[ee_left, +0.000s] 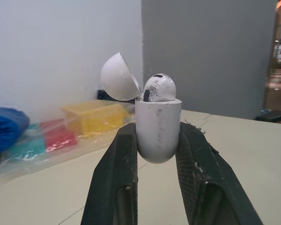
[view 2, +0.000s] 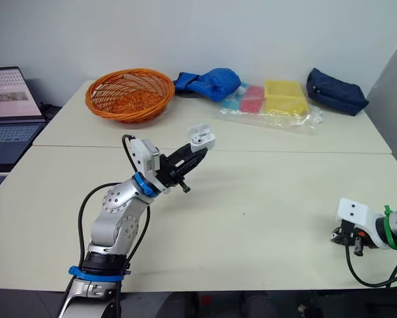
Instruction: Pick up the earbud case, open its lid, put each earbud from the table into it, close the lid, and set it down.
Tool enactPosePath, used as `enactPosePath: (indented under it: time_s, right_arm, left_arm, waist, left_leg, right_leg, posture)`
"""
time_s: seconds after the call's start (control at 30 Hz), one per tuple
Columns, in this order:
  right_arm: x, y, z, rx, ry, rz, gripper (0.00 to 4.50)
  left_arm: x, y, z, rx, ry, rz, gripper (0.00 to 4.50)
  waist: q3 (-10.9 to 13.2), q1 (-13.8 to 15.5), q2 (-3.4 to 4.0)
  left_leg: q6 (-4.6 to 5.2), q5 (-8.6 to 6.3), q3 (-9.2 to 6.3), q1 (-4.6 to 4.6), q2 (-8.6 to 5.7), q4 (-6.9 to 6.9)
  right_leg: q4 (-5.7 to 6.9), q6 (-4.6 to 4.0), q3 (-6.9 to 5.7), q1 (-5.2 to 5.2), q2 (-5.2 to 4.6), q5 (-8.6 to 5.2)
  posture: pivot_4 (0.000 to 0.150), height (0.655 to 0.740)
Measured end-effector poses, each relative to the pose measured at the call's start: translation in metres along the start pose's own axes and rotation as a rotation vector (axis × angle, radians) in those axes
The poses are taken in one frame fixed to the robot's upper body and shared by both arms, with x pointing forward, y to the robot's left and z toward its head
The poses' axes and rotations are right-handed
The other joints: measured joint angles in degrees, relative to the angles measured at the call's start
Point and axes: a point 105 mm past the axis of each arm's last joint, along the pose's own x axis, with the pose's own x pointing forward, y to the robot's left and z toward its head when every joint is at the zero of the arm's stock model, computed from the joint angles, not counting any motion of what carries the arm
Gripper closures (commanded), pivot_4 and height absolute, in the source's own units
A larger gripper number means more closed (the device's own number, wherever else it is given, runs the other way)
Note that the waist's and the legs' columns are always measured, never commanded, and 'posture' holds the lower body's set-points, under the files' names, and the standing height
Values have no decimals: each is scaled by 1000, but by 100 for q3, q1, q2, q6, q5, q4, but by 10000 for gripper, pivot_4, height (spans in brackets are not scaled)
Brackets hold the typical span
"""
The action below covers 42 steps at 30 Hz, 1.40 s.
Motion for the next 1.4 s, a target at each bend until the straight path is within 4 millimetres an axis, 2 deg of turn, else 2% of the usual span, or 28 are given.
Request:
enactPosePath:
  time_s: [0.1, 0.23, 0.43, 0.57, 0.77, 1.17, 1.4]
  right_arm:
    - [-8, -10, -19, -14, 95, -7, 40946]
    - [-8, -17, -21, -48, 120, -13, 40946]
    - [-8, -18, -25, -59, 148, 1, 40946]
    - [-3, -21, -23, -48, 123, -9, 40946]
    - [-3, -26, -23, -45, 114, -42, 20414]
    - [-7, -23, -32, -13, 127, -35, 20414]
    - [-9, -20, -37, 88, 145, -30, 20414]
  left_arm:
    - [0, -1, 0, -2, -2, 0, 37564]
    - [-1, -2, -2, -13, 3, 3, 37564]
    - [-5, -4, -4, -20, 15, 10, 37564]
    - [-4, -4, -2, -15, 9, 13, 37564]
    - [-3, -5, -1, -20, 16, 16, 37564]
    - [-4, -7, 0, -25, 18, 14, 37564]
    - [-2, -7, 1, -25, 12, 14, 37564]
  waist:
    - [0, -16, 1]
    - [0, -46, 0]
    - [-2, -56, -4]
    - [-20, -66, -35]
    - [-25, -81, -42]
    - [-25, -9, -42]
    - [-25, 68, -42]
  left_leg:
    - [0, 0, 5, 17, 1, 2]
    - [0, 0, 4, 18, 0, 3]
    - [0, 0, 0, 19, -1, 6]
    - [0, 0, -2, 29, -1, 10]
    - [0, 0, -1, 53, 0, 7]
    - [0, 0, 0, 48, 0, 2]
    - [0, 0, 0, 48, -1, 2]
  right_leg:
    - [-4, -34, -9, 21, 0, -20]
    - [-6, -9, -5, 27, 0, -5]
    - [-14, 1, -9, 39, -8, 0]
    - [-14, -3, -5, 48, -8, -1]
    - [-9, -20, 9, 57, -8, -5]
    - [-11, -6, 0, 57, -9, -1]
    - [-11, -13, -1, 57, -9, -5]
  posture:
    - [1500, 7400]
    - [1500, 7400]
    - [1500, 7400]
    - [1500, 7400]
    - [1500, 7400]
    - [1500, 7400]
    - [1500, 7400]
